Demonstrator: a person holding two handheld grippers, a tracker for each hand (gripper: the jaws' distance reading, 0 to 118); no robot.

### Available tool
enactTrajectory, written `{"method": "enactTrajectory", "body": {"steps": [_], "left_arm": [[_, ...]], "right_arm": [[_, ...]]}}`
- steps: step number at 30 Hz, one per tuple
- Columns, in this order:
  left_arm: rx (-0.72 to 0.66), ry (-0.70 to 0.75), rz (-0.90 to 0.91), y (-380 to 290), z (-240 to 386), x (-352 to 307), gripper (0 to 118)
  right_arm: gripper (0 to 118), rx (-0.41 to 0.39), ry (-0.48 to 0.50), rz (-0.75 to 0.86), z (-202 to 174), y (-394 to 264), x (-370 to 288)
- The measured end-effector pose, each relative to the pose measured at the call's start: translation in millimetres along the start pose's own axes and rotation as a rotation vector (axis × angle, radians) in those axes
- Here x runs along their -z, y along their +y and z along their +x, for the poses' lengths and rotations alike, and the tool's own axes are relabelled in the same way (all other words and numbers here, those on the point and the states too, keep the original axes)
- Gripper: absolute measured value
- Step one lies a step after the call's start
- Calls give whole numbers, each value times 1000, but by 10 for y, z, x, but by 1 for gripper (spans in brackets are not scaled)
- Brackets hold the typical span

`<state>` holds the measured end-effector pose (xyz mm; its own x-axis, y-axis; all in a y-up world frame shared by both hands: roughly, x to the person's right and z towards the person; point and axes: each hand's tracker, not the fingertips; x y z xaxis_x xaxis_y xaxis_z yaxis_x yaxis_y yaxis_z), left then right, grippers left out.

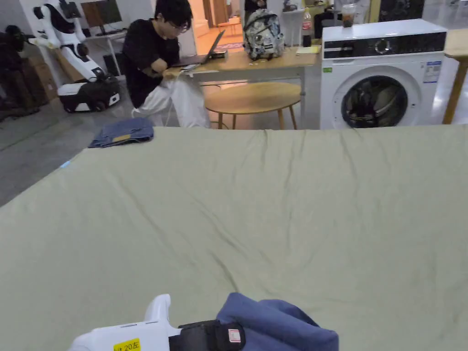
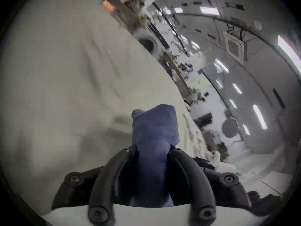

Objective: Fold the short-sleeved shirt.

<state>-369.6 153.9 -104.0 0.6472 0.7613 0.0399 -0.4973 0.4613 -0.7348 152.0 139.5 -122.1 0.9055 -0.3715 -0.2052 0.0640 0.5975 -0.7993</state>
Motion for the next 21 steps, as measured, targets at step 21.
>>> {"method": "enactTrajectory", "body": {"steps": [21], "left_arm": [[668, 698, 330, 922, 621, -1483, 53]], "right_arm": [[0, -168, -47, 238, -132, 421, -471]]}}
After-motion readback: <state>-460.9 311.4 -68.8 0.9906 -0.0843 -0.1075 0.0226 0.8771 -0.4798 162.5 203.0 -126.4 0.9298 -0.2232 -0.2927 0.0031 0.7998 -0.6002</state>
